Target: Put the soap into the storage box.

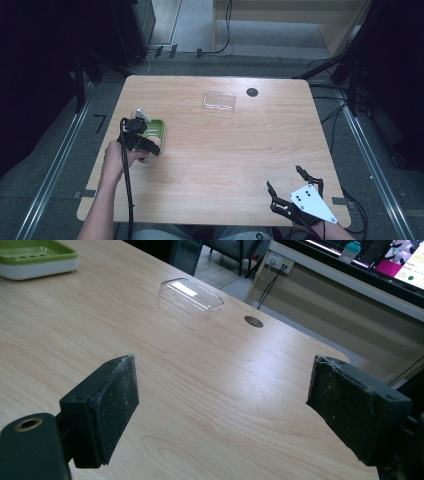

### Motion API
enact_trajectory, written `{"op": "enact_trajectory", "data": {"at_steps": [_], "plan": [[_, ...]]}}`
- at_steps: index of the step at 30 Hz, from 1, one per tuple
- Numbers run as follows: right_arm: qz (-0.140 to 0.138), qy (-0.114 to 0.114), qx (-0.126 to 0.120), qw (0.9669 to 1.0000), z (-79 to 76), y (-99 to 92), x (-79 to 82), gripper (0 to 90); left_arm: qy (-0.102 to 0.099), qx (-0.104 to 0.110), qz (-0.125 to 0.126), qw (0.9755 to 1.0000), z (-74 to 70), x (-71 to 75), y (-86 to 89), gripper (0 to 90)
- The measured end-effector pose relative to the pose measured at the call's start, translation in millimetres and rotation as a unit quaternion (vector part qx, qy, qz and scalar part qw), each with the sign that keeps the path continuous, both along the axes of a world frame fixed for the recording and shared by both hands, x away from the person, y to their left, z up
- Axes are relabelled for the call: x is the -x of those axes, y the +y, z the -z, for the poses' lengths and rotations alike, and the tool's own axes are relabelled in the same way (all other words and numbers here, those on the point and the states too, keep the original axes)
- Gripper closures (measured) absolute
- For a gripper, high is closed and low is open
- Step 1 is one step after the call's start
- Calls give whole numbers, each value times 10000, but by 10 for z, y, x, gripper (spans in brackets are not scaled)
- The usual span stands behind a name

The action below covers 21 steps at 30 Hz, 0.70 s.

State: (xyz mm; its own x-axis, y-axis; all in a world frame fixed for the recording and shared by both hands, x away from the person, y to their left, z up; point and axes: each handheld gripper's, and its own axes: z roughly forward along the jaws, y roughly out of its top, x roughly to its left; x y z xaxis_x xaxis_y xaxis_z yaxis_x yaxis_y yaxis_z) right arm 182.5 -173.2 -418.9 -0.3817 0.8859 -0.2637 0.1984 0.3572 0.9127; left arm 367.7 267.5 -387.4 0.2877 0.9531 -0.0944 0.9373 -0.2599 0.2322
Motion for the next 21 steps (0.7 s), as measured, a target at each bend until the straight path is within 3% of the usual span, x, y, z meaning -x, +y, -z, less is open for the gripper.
{"op": "enact_trajectory", "data": {"at_steps": [13, 21], "plan": [[-2, -1, 15, 10000, 2, 2, -1, 132, -69, 63, -79, 9999, -19, -136, 29, 341], [-8, 1, 21, 10000, 3, 4, 1, 133, 12, 56, -119, 9999, 24, -215, 62, 341]]}}
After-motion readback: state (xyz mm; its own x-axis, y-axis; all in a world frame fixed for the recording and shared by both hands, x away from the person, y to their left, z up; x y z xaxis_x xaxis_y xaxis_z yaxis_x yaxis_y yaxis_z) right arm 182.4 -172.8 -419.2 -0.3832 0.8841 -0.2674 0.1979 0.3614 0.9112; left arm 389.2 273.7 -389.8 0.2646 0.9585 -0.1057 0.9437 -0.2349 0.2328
